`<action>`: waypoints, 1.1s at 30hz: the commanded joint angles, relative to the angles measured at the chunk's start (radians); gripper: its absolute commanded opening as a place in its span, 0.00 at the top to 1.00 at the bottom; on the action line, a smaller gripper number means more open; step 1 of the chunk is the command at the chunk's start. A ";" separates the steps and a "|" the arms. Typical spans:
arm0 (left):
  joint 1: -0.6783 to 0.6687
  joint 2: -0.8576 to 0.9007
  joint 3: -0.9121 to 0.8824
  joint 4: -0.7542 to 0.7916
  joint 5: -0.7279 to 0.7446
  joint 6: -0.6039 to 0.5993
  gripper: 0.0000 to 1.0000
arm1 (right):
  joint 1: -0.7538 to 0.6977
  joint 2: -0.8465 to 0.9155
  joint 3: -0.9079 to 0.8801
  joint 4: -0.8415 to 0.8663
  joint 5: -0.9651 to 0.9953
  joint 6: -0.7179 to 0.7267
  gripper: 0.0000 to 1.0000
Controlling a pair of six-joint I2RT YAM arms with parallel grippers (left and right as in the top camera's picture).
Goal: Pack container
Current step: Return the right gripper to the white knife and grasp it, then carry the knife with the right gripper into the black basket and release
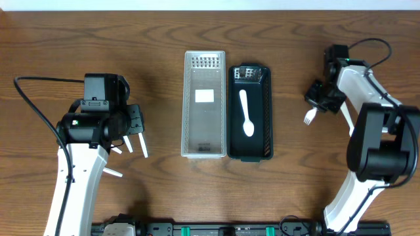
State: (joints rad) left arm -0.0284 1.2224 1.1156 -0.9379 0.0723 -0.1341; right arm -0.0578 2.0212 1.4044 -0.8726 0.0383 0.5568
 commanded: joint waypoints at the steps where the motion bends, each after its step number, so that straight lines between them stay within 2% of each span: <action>1: -0.002 0.001 0.016 -0.004 -0.001 -0.002 0.64 | 0.080 -0.180 0.002 -0.002 -0.011 -0.064 0.99; 7: -0.002 0.001 0.016 -0.004 -0.001 -0.002 0.64 | 0.284 -0.396 0.002 -0.010 -0.021 -0.087 0.99; 10: -0.002 0.001 0.016 -0.004 -0.001 -0.002 0.64 | 0.391 -0.432 0.002 -0.016 -0.021 -0.060 0.99; 17: -0.002 0.001 0.016 -0.014 -0.001 -0.002 0.64 | 0.524 -0.357 -0.035 -0.026 -0.017 0.084 0.99; 24: -0.002 0.001 0.016 -0.021 -0.001 -0.002 0.63 | 0.557 -0.206 -0.065 -0.017 -0.021 0.080 0.97; 27: -0.002 0.001 0.016 -0.021 -0.001 -0.002 0.63 | 0.563 -0.172 -0.065 -0.013 -0.021 0.078 0.93; 30: -0.002 0.001 0.016 -0.021 -0.001 -0.002 0.63 | 0.563 -0.171 -0.065 -0.002 -0.021 0.073 0.85; 32: -0.002 0.001 0.016 -0.020 -0.001 -0.002 0.63 | 0.563 -0.177 -0.064 0.006 -0.021 0.061 0.73; 33: -0.002 0.001 0.016 -0.020 -0.001 -0.002 0.62 | 0.563 -0.180 -0.063 0.009 -0.021 0.051 0.71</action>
State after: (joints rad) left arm -0.0284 1.2224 1.1156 -0.9546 0.0719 -0.1341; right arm 0.4984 1.8572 1.3361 -0.8677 0.0135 0.6182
